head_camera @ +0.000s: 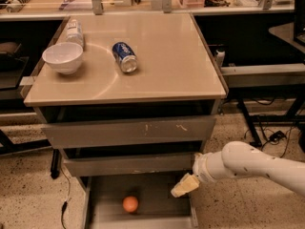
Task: Pick orange from bottom drawer and place on counter
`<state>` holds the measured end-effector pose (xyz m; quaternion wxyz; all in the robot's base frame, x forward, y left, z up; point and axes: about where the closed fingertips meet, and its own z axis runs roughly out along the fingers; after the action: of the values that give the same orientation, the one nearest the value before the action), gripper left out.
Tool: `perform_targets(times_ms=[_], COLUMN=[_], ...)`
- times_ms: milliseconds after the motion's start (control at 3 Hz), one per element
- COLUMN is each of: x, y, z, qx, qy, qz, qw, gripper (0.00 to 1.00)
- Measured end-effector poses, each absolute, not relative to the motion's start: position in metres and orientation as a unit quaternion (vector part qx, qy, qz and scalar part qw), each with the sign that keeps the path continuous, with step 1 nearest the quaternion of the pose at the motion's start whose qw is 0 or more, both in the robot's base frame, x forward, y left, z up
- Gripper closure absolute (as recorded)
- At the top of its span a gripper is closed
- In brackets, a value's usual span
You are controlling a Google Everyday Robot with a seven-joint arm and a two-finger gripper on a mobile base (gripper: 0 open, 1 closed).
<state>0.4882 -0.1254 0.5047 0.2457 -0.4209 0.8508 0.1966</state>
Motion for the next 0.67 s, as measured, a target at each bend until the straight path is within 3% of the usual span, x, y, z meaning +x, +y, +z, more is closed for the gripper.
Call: perform_targets(times_ms=[667], x=[0.48], y=[-0.104], z=[0.43], qx=[-0.388], qy=[0.82], qz=[0.302], qw=[0.294], gripper=[0.0])
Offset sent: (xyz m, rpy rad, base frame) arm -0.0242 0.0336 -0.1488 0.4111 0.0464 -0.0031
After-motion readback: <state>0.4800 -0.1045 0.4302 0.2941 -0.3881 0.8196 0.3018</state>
